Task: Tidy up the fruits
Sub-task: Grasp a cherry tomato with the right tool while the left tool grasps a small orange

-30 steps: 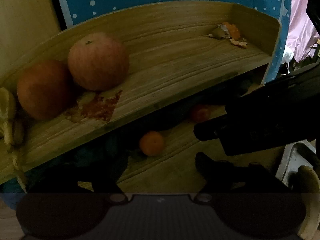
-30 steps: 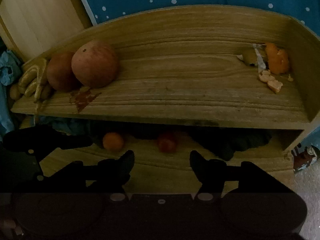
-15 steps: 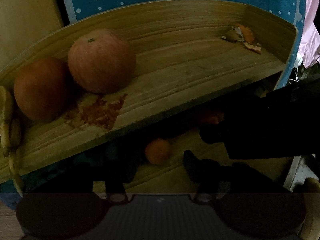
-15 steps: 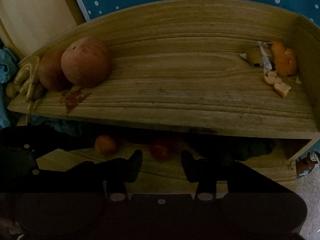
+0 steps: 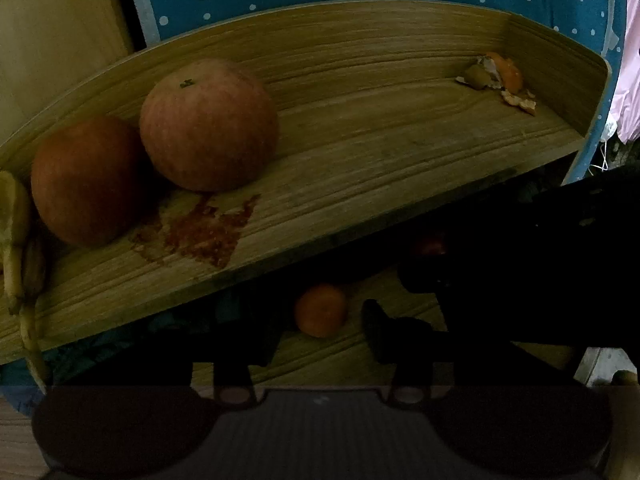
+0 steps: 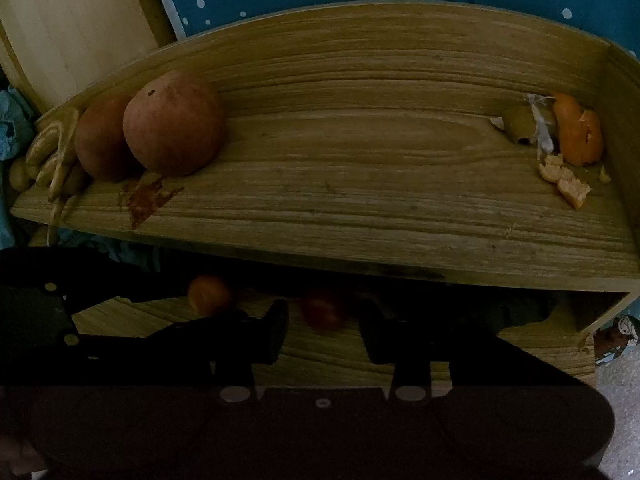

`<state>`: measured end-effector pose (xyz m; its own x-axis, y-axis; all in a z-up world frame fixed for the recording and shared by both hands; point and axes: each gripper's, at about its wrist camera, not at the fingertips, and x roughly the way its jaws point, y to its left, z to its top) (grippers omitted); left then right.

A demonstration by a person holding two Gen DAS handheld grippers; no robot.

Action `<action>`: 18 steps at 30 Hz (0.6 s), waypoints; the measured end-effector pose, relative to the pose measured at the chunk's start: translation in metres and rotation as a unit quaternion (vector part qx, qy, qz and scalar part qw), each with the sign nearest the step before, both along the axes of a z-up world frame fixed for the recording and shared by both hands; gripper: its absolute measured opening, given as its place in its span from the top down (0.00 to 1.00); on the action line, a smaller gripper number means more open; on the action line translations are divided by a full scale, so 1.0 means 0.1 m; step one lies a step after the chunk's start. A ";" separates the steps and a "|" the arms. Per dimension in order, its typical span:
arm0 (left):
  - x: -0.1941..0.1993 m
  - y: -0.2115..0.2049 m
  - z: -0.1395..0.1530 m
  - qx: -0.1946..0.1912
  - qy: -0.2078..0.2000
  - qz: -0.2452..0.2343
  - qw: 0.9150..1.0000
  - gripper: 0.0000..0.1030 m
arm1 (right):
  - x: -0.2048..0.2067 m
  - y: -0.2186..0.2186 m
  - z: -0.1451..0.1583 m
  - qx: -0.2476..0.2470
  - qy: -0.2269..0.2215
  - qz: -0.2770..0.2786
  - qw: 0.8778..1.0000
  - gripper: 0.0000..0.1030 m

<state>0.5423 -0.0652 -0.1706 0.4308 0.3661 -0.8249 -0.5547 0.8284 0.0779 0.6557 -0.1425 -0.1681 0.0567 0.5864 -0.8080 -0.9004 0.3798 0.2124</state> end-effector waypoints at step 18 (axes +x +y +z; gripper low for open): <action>-0.06 -0.05 0.01 0.000 0.002 -0.002 1.000 0.68 | -0.08 -0.01 0.01 0.000 -0.014 -0.006 1.000 0.74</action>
